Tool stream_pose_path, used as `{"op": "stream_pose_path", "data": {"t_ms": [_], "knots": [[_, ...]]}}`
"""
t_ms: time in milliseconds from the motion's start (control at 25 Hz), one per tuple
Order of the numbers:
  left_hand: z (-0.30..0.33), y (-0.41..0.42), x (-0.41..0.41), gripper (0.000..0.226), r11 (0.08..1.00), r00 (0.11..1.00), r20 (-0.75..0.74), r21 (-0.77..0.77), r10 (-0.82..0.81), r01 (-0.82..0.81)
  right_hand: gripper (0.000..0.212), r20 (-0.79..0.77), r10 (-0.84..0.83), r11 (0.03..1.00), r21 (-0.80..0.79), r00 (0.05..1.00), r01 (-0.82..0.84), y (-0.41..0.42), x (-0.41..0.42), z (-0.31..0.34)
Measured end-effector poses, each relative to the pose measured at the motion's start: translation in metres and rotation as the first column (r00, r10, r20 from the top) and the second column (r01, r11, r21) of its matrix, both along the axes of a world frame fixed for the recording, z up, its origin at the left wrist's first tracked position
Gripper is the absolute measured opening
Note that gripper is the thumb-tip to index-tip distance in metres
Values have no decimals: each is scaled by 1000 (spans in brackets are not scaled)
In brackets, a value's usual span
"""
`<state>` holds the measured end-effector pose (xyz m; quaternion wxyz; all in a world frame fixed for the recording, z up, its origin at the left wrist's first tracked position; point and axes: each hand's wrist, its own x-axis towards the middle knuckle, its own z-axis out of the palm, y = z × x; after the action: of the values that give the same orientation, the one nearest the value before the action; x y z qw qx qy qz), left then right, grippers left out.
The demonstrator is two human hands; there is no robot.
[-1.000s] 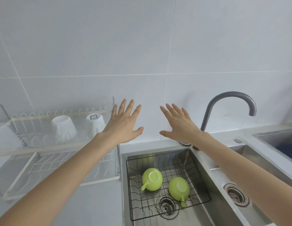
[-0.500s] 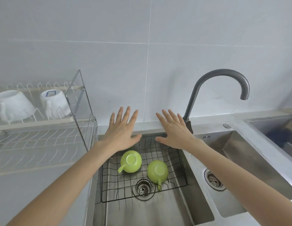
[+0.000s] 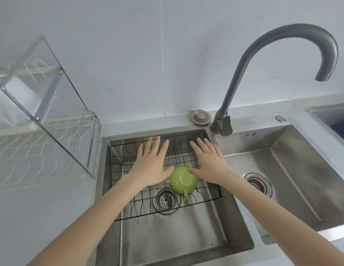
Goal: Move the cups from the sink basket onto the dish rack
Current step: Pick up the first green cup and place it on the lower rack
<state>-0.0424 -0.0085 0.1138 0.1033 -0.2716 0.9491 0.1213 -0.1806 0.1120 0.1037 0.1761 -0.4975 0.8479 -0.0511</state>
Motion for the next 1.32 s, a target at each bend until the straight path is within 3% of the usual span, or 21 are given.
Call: {"op": "stream_pose_path", "data": {"t_ms": [360, 600, 800, 1000, 1120, 1320], "knots": [[-84, 6, -27, 79, 971, 989, 145, 230, 27, -60, 78, 249, -125, 984, 154, 961, 88, 0, -14, -86], [-131, 12, -35, 78, 888, 975, 135, 405, 176, -217, 73, 490, -300, 953, 199, 819, 230, -10, -18, -129], [-162, 13, -45, 70, 666, 895, 116, 628, 430, -401, 69, 550, -370, 929, 203, 748, 311, -16, -21, -149], [-172, 17, -56, 54, 501, 794, 127, 713, 594, -490, 62, 533, -384, 922, 182, 754, 341, -19, -22, -158], [-174, 16, -60, 56, 369, 706, 176, 753, 686, -546, 59, 550, -423, 902, 186, 720, 389, -22, -21, -160], [-174, 14, -57, 59, 289, 647, 213, 763, 732, -578, 57, 585, -479, 864, 183, 655, 469, -25, -19, -158]]}}
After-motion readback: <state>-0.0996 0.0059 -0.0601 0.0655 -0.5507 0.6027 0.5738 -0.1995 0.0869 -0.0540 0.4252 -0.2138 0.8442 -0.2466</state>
